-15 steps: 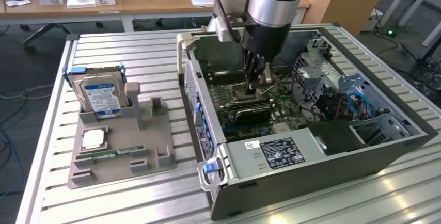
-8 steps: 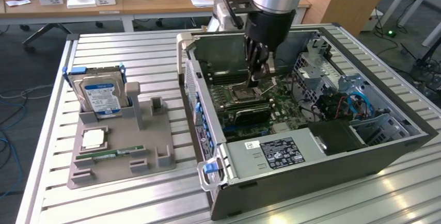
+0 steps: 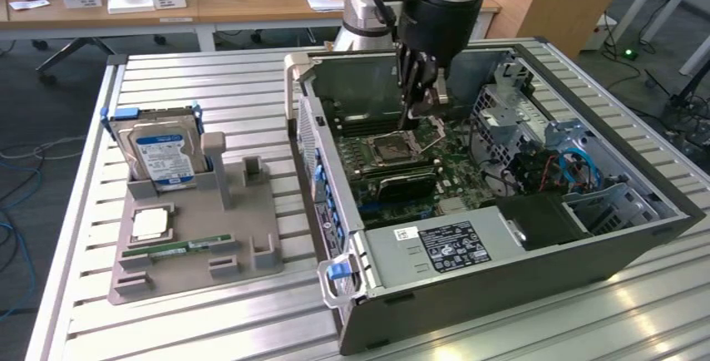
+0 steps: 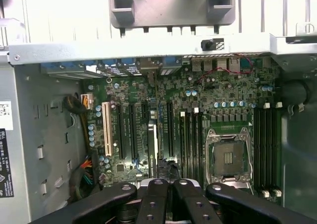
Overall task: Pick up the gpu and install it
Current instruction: 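Press down on the gpu until it lock into place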
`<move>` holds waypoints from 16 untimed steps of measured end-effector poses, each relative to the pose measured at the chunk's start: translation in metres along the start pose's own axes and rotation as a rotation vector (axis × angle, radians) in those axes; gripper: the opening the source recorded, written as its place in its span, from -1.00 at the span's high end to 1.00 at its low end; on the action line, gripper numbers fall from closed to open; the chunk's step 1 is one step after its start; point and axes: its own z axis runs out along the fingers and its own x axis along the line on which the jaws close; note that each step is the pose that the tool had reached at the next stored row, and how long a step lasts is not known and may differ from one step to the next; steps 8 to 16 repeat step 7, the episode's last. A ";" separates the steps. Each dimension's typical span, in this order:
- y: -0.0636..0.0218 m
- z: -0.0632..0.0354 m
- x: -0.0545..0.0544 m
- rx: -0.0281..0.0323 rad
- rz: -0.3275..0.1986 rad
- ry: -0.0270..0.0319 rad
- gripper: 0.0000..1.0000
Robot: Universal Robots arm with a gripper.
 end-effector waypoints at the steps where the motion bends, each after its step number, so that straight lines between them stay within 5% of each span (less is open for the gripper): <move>1: 0.0000 -0.0003 0.000 0.0001 0.000 -0.0001 0.79; 16: 0.0000 -0.0003 0.000 0.0000 0.000 -0.0001 0.79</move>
